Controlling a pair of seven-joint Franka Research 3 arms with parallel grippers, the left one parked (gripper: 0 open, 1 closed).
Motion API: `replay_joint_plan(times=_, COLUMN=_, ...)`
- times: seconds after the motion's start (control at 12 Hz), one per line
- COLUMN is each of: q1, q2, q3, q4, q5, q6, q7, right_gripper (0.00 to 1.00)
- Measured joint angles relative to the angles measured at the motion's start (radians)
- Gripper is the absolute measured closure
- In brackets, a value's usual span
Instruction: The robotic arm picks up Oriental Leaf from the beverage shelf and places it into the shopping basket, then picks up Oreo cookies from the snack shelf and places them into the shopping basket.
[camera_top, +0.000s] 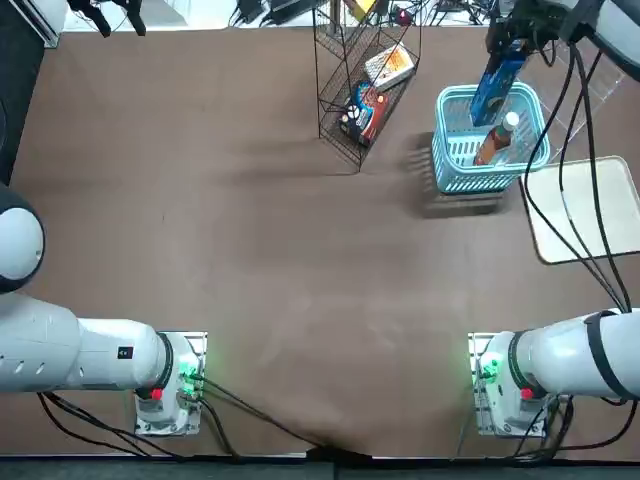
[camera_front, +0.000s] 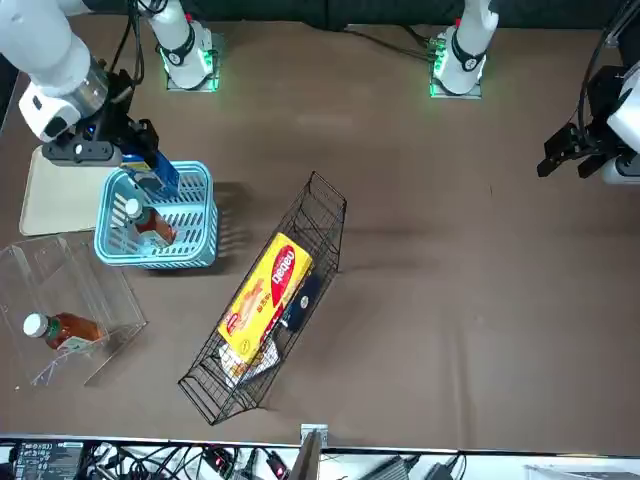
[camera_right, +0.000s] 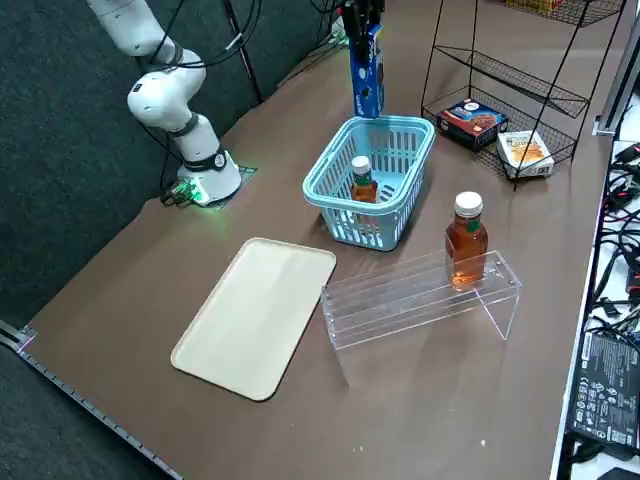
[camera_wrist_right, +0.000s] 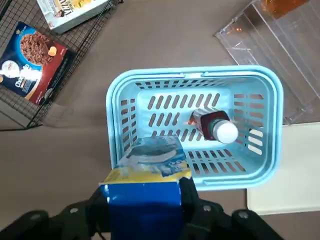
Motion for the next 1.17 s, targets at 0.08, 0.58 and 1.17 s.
replay_joint_plan(times=0.08, q1=0.000, q2=0.012, q3=0.000, q4=-0.007, q5=0.000, q6=0.021, q7=0.001, right_gripper=0.44)
replay_joint_plan(times=0.58, q1=-0.001, q2=0.137, q3=0.000, q4=-0.103, q5=-0.001, q6=0.255, q7=0.004, right_gripper=0.44)
replay_joint_plan(times=1.17, q1=-0.001, q2=0.196, q3=0.000, q4=-0.276, q5=-0.018, q6=0.523, q7=0.004, right_gripper=0.44)
